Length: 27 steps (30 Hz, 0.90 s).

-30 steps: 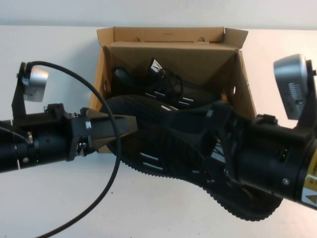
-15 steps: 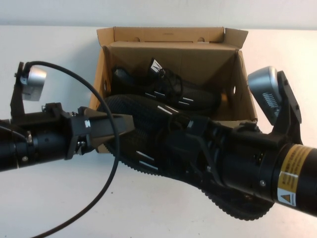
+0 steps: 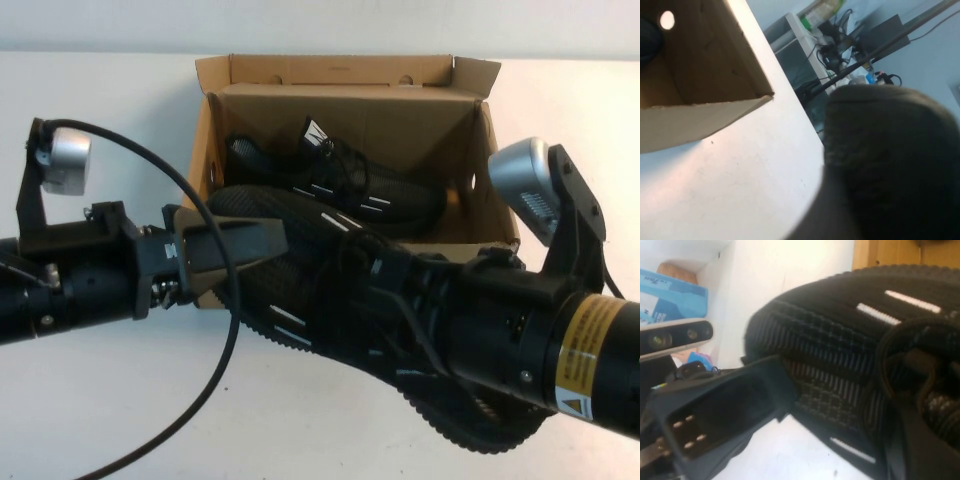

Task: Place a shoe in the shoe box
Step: Place the shoe in the shoe box

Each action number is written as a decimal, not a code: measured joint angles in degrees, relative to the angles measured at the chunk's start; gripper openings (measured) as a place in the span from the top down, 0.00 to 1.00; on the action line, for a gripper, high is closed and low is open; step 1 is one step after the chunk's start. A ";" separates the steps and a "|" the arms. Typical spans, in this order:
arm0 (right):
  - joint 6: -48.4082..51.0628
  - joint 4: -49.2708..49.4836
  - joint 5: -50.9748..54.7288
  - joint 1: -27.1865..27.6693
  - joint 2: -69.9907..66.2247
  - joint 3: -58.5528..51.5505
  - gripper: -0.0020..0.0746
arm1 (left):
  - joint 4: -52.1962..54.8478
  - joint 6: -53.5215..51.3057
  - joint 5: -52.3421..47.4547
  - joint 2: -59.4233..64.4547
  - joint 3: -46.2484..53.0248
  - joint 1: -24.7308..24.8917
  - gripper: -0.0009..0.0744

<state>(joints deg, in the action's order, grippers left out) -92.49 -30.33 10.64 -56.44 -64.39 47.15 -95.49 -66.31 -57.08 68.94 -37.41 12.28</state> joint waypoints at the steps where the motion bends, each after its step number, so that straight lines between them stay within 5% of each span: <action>1: 0.00 -0.52 -0.23 0.00 -0.12 0.00 0.97 | -0.10 0.00 -0.36 0.00 0.00 0.00 0.32; 3: 0.00 -1.70 -0.85 0.00 -0.12 0.00 0.97 | -0.12 0.26 -0.36 0.00 0.00 0.00 0.18; 6: 0.00 -3.16 -0.96 0.00 0.83 0.00 0.97 | -0.12 0.46 -0.25 0.00 0.00 0.10 0.10; 21: 6.55 -7.18 16.08 0.00 14.26 0.00 0.98 | -0.56 0.28 5.12 0.00 0.00 0.21 0.10; 24: 6.95 -9.28 18.88 0.00 16.45 0.00 0.98 | -0.56 -0.83 5.22 0.00 0.00 0.21 0.17; 27: 7.08 -12.03 20.83 0.00 18.20 0.00 0.98 | -0.05 -2.05 5.36 0.00 0.00 0.21 0.45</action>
<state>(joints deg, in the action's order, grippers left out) -85.40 -42.36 31.47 -56.44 -46.20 47.15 -95.53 -68.36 -51.72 68.94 -37.41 12.49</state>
